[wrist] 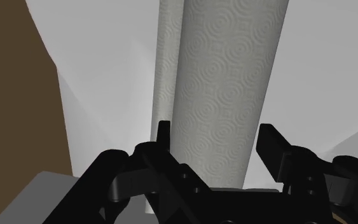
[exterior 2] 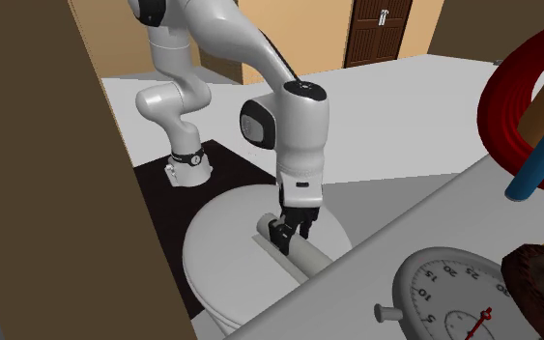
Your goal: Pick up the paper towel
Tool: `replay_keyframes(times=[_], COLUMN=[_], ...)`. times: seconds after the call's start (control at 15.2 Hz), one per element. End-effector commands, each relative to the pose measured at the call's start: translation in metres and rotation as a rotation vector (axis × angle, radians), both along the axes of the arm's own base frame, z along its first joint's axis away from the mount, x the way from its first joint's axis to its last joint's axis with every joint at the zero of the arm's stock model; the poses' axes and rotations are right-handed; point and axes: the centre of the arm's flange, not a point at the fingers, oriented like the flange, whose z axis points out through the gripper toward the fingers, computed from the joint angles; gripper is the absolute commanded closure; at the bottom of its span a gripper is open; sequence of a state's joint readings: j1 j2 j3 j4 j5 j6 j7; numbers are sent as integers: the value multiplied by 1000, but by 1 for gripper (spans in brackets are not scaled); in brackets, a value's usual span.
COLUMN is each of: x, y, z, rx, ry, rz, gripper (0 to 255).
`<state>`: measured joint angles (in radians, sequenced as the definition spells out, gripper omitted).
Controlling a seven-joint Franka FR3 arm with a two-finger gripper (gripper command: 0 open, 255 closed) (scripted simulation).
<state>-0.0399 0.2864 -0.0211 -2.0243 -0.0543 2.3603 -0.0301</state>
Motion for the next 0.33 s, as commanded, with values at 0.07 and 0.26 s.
replay_keyframes(times=[0.07,0.26], x=[-1,-1], y=[0,0], z=[16,22], rx=[0,0], ry=[0,0], rz=[0,0], gripper=[255,255])
